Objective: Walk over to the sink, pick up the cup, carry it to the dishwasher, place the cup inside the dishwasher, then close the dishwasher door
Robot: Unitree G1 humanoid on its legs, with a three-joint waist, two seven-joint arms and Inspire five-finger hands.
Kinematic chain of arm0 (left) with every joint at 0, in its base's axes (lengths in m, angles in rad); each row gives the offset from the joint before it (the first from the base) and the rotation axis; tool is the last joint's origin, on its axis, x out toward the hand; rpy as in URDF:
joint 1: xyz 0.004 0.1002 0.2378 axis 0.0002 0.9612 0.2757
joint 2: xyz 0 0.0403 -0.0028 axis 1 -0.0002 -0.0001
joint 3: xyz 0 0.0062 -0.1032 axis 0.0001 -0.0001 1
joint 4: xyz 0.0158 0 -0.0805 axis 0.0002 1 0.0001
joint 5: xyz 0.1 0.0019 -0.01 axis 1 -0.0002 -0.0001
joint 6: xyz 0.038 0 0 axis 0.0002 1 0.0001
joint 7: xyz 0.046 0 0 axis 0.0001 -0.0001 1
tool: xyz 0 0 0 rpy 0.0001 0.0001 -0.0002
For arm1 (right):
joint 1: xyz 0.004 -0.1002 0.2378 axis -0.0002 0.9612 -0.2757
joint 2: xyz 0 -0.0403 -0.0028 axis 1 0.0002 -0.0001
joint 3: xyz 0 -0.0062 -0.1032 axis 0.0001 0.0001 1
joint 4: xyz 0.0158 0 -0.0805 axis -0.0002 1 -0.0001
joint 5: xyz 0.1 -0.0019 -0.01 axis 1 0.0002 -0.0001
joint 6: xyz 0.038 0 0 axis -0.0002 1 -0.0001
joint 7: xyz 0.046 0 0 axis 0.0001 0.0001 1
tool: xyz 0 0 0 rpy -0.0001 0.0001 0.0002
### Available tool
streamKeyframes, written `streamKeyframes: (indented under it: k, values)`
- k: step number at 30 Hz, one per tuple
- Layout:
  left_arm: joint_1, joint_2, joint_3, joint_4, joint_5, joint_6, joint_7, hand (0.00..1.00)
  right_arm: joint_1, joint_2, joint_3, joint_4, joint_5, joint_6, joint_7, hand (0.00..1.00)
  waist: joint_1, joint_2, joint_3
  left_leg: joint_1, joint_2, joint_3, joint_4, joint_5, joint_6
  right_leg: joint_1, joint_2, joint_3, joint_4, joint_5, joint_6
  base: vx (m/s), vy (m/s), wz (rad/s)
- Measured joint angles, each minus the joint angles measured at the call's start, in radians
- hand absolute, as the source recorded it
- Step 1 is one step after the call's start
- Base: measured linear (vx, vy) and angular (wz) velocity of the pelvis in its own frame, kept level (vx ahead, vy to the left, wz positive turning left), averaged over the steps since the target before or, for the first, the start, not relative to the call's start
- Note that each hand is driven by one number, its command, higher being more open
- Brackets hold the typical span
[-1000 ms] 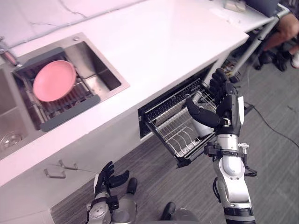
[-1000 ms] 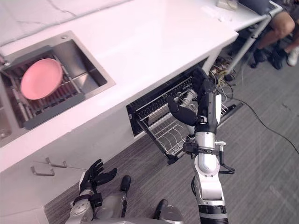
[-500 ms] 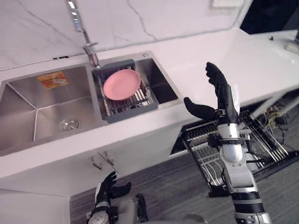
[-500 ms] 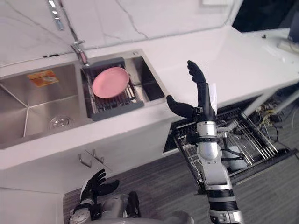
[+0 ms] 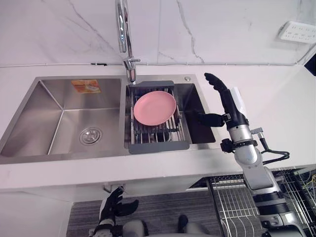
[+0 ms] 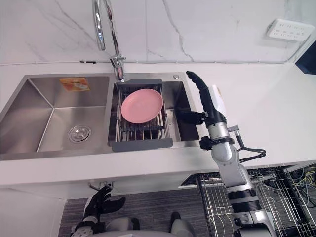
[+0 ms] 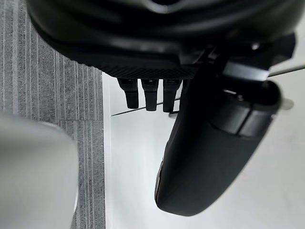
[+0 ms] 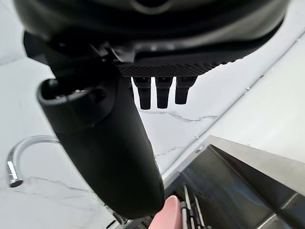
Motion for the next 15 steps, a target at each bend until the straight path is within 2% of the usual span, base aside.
streamKeyframes:
  k: [5, 15]
  values:
    - [-0.001, 0.008, -0.002, 0.002, 0.015, 0.0, -0.008, 0.9, -0.016, -0.003, 0.042, 0.024, -0.001, 0.0, 0.016, 0.9, 0.003, -0.001, -0.006, 0.002, -0.008, -0.007, -0.017, 0.006, 0.002, 0.031, -0.004, -0.012, -0.071, 0.039, 0.006, 0.04, 0.023, 0.05]
    - [-0.009, 0.009, -0.01, 0.008, 0.034, -0.006, -0.012, 0.9, -0.04, -0.005, 0.125, 0.168, -0.054, 0.001, 0.026, 0.9, 0.01, -0.003, -0.009, 0.006, -0.044, -0.062, -0.09, 0.076, 0.003, 0.047, -0.031, -0.07, -0.106, 0.074, 0.013, -0.06, -0.009, 0.18]
